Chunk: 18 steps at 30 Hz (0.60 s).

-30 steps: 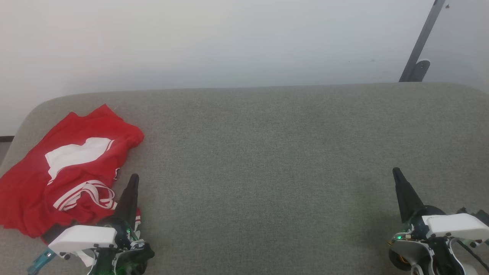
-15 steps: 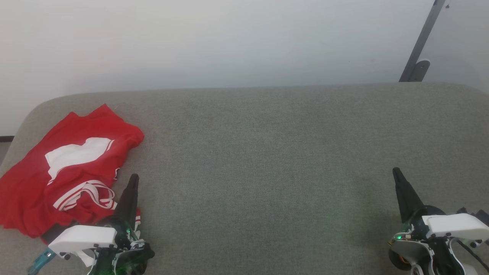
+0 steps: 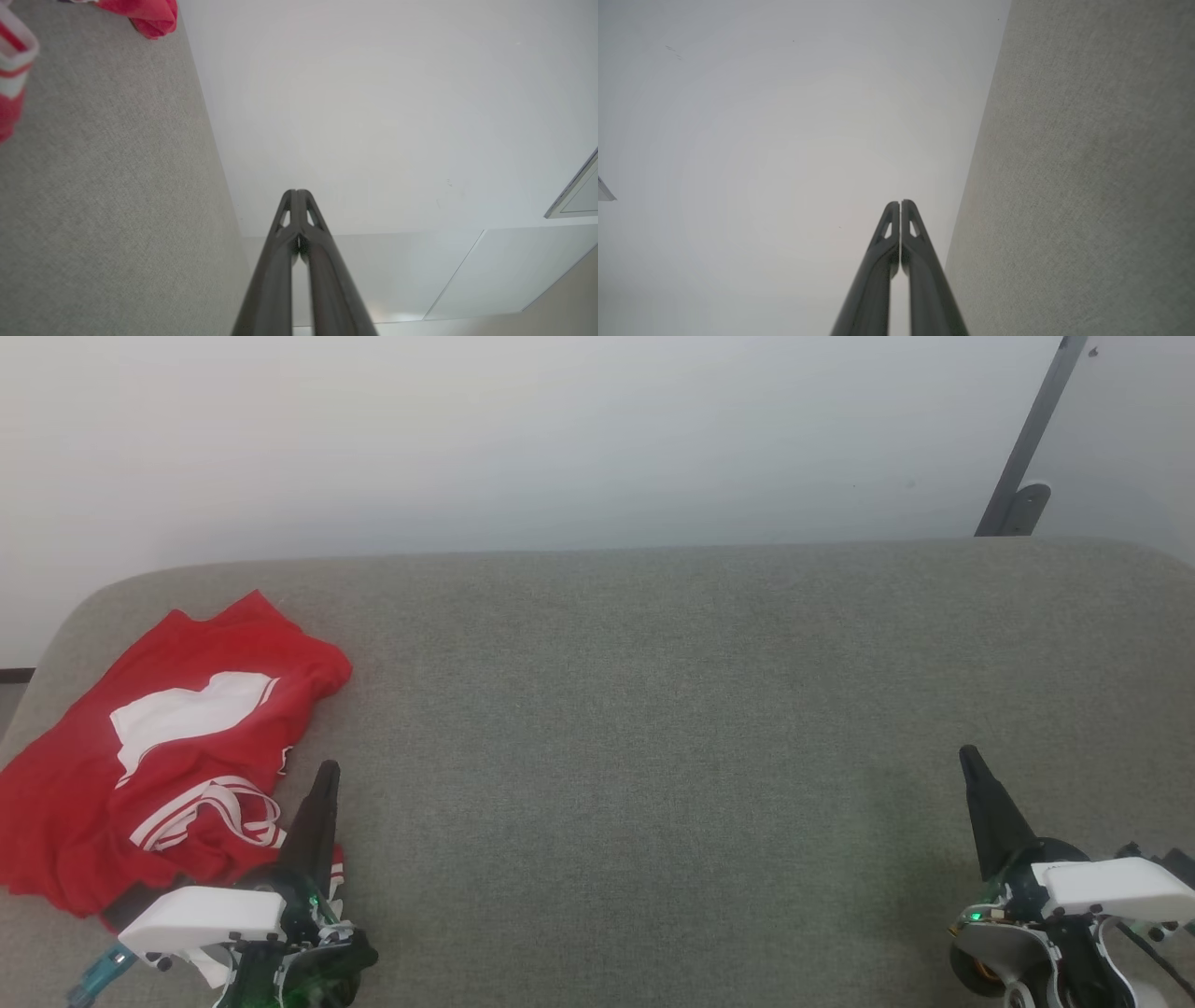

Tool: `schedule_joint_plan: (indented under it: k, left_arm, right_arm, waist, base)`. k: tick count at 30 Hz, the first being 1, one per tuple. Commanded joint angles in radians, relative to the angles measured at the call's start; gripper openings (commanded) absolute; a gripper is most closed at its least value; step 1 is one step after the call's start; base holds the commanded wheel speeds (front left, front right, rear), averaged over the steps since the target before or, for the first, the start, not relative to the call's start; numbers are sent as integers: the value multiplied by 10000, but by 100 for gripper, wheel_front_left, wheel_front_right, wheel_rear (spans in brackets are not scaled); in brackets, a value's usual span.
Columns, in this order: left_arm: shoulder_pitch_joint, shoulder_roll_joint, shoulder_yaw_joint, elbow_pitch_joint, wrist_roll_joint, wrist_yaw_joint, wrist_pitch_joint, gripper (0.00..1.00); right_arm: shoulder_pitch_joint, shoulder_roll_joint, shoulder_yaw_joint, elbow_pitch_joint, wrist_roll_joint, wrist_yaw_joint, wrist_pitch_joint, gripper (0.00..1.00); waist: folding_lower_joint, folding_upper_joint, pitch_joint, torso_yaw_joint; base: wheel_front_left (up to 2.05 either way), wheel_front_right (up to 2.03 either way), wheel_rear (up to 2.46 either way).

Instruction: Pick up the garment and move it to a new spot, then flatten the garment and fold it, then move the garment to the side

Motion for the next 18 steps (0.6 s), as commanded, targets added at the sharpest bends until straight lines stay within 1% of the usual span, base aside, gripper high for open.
schedule_joint_plan:
  k: [1, 6, 7, 10, 18]
  left_arm:
    - [-110, -26, 15, -11, 16, -31, 22, 0]
    - [-110, -26, 15, -11, 16, -31, 22, 0]
    - [-3, 1, 0, 2, 4, 0, -3, 100]
    - [175, -22, -26, 256, 10, 15, -13, 100]
    - [-125, 52, -270, 288, 440, 11, -389, 100]
  right_arm:
    - [-62, 32, -6, 5, 47, 0, 9, 0]
    - [-62, 32, -5, 5, 47, 0, 9, 0]
    - [-3, 0, -1, 5, 1, 0, -1, 100]
    - [188, 13, 14, 251, 2, 0, -1, 100]
    - [-81, -140, -43, 243, -159, 0, -135, 100]
  waist:
    - [0, 0, 0, 0]
    - [0, 0, 0, 0]
    - [0, 0, 0, 0]
    - [0, 0, 2, 0]
    - [0, 0, 7, 1]
  base:
    - [0, 0, 0]
    - [0, 0, 0]
    - [0, 0, 0]
    - [0, 0, 0]
    - [0, 0, 0]
